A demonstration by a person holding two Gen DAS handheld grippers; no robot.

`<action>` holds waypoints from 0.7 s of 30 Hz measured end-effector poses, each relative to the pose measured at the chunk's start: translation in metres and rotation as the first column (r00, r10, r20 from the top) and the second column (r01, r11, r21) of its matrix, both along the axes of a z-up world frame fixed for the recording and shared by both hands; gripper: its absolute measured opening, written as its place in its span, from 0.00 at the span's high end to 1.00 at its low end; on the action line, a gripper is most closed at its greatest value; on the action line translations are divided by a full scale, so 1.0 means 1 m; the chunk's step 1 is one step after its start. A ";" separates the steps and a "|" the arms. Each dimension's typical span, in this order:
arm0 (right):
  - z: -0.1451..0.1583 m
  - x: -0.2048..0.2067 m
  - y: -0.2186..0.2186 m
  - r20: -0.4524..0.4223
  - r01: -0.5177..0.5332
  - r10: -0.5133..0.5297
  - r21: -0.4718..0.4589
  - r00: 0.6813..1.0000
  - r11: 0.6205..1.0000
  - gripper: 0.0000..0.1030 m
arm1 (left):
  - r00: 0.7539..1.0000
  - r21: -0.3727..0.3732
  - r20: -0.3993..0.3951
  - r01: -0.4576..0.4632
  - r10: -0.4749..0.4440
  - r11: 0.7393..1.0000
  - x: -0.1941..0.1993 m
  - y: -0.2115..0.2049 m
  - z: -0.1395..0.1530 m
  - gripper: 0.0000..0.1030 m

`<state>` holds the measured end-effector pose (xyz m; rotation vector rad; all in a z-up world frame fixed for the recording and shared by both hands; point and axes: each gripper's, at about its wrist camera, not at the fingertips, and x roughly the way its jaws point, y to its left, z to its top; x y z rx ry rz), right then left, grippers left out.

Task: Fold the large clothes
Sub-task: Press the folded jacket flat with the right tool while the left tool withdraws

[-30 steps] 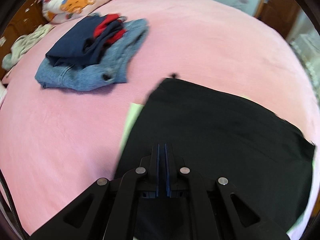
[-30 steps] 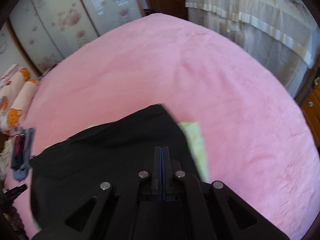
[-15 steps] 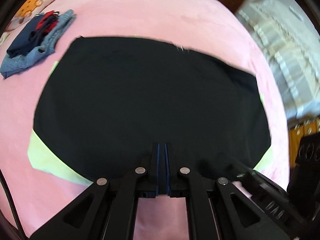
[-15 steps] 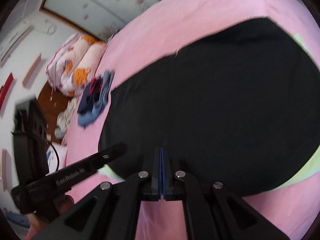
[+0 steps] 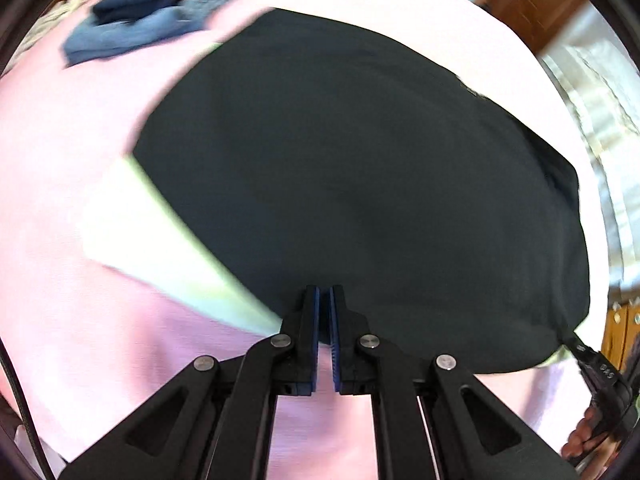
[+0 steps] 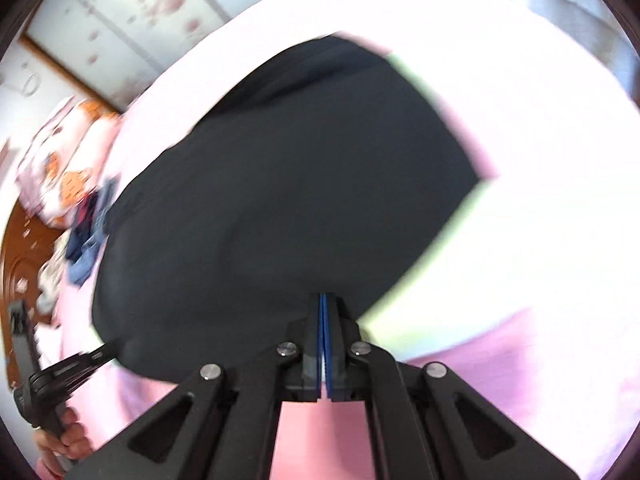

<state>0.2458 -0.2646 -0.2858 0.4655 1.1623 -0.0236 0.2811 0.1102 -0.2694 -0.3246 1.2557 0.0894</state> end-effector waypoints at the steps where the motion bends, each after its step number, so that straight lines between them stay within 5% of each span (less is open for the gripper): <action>1: 0.000 -0.002 -0.015 -0.004 0.027 -0.027 -0.027 1.000 0.999 1.00 | 1.000 0.017 0.009 -0.023 0.022 1.000 -0.004 0.012 0.002 0.97; 9: 0.010 -0.012 -0.062 -0.038 0.096 -0.104 -0.175 0.994 0.980 1.00 | 0.974 0.136 -0.019 -0.219 0.224 0.966 -0.028 0.094 -0.004 0.97; 15: 0.025 0.005 -0.030 -0.037 0.077 -0.083 -0.148 0.996 0.986 1.00 | 0.959 0.076 -0.001 -0.283 0.284 0.956 -0.043 0.104 0.002 0.97; 21: 0.050 0.066 0.052 0.018 -0.084 0.085 -0.063 0.996 0.994 1.00 | 0.964 -0.070 -0.037 -0.266 0.264 0.962 -0.055 0.089 -0.013 0.96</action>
